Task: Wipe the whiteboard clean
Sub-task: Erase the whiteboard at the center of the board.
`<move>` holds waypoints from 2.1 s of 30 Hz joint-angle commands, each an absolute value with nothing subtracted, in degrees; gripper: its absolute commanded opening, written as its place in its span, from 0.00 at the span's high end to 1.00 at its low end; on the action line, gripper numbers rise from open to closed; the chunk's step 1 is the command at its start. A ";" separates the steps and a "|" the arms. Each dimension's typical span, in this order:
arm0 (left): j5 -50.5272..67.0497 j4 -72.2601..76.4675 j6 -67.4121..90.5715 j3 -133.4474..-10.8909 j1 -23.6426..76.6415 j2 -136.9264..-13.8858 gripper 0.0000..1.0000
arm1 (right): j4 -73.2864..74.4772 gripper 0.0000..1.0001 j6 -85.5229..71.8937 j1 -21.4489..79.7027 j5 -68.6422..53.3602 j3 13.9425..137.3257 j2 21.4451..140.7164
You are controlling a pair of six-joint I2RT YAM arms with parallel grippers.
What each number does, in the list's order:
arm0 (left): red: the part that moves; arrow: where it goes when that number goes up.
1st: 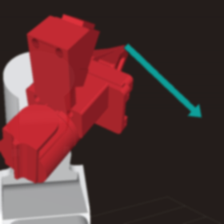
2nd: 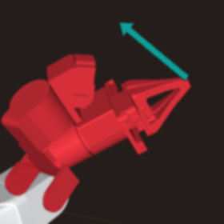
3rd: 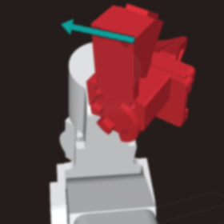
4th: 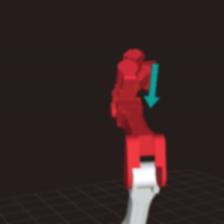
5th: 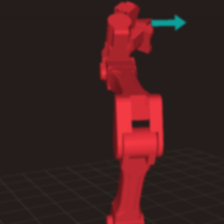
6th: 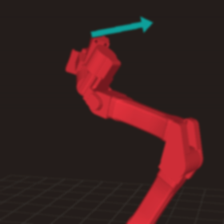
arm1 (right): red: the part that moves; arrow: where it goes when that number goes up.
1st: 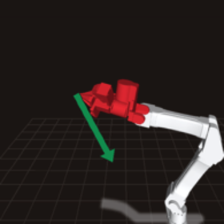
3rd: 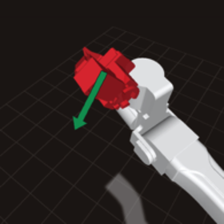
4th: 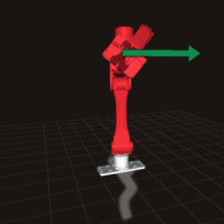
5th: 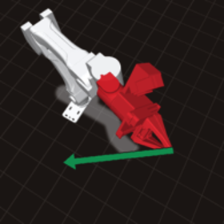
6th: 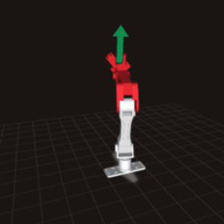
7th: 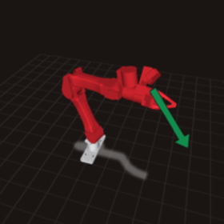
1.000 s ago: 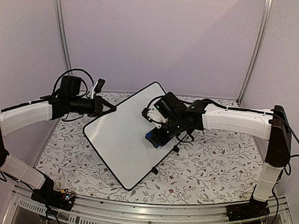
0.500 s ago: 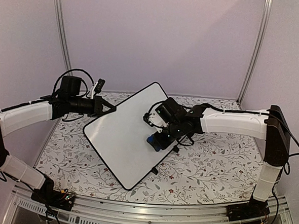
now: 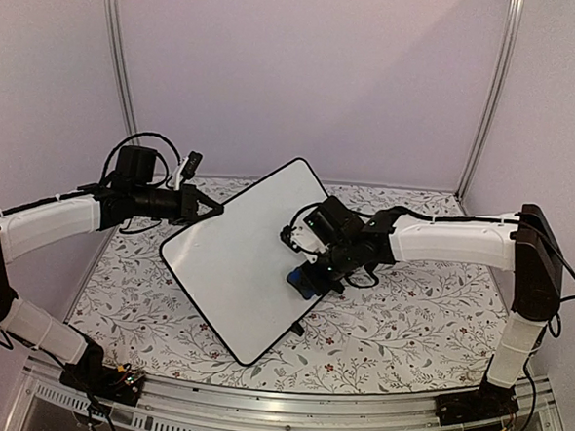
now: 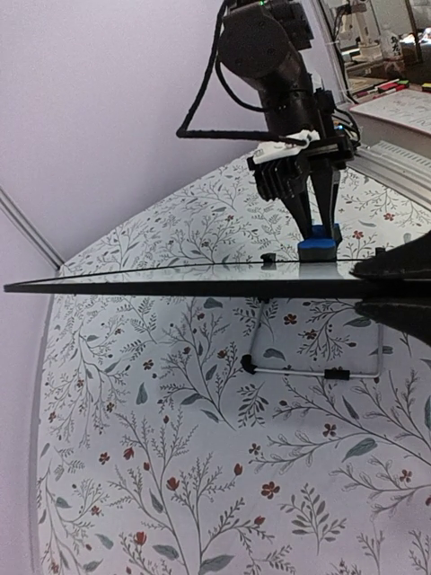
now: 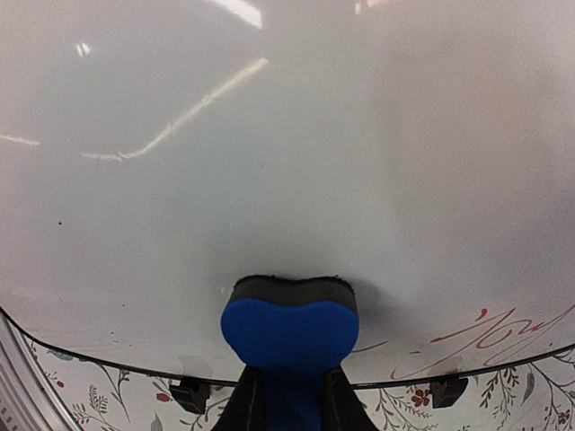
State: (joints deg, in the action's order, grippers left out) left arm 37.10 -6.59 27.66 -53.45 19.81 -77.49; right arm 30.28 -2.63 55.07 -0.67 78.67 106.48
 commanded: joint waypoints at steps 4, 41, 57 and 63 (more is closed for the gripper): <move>34.71 -6.91 26.87 -52.82 18.87 -78.13 1.00 | 33.84 0.92 -3.34 54.70 -1.83 74.64 107.50; 34.72 -6.81 26.93 -52.82 18.83 -78.38 1.00 | 32.78 0.92 -4.17 54.62 -1.50 71.39 104.95; 34.84 -6.82 26.85 -52.88 18.78 -78.13 1.00 | 33.53 0.92 -2.47 52.73 3.53 85.16 107.93; 34.81 -6.83 26.88 -52.82 18.80 -77.96 1.00 | 32.43 0.92 -2.70 51.77 1.26 81.93 109.42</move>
State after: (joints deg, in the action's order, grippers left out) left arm 37.21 -6.42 27.73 -53.45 19.81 -77.49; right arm 32.93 -2.98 52.53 2.17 84.09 107.83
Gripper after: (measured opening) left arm 0.024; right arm 0.163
